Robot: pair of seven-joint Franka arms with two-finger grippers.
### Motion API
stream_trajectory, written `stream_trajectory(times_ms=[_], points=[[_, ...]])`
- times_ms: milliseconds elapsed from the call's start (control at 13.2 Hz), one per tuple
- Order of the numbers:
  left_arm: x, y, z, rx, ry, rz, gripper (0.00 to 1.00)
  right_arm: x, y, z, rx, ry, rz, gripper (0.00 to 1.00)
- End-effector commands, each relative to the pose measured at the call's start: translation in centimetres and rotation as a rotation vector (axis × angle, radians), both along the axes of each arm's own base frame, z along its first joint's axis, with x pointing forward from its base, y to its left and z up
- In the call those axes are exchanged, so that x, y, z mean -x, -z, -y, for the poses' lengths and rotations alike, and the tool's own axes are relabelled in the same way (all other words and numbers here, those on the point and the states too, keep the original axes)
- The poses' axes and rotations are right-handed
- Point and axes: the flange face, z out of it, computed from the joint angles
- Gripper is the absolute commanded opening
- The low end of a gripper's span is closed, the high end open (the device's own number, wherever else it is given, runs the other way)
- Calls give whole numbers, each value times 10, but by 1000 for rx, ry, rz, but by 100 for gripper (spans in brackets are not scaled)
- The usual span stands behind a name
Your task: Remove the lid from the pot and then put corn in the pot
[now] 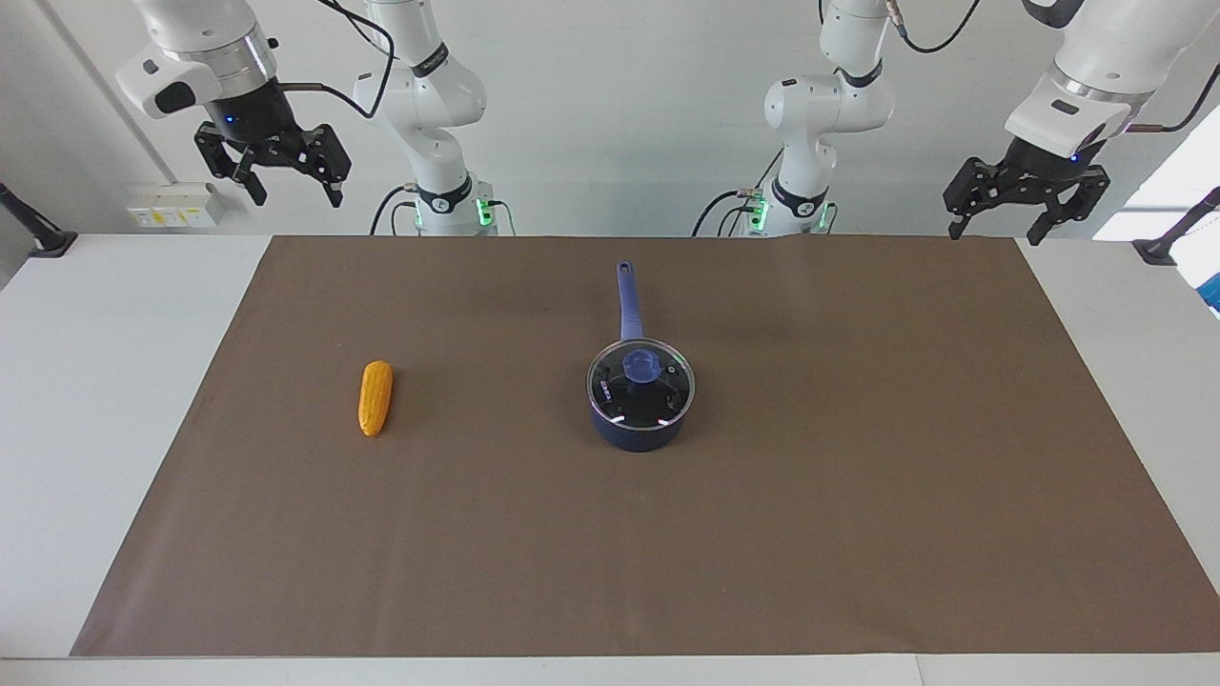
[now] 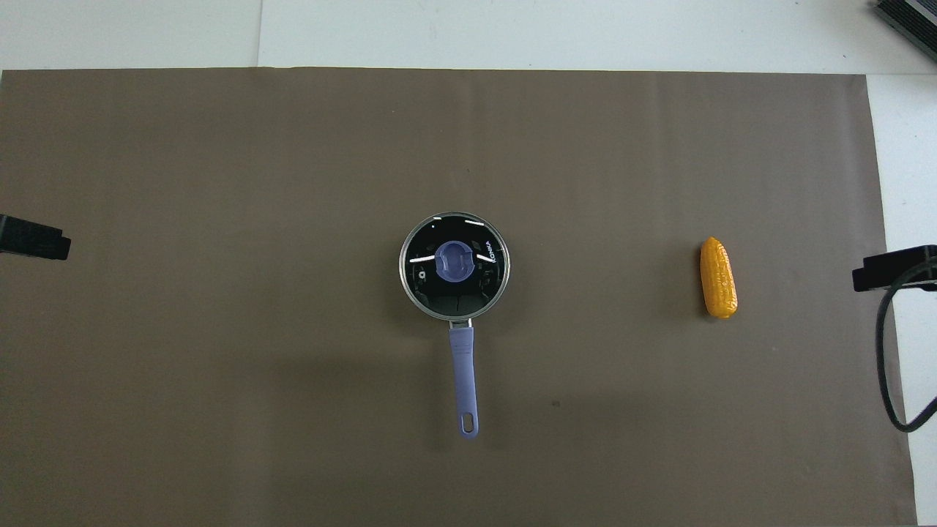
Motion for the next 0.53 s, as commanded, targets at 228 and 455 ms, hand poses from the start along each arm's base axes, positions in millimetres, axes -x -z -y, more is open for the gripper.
stream_trajectory(times_ms=[228,455], points=[[8,1,-4,-12,-8,9,100,0,-3,-2,-12,-28,18,100],[9,2,-1,-11,-3,7,100,0,-3,-2,-12,-28,18,100]])
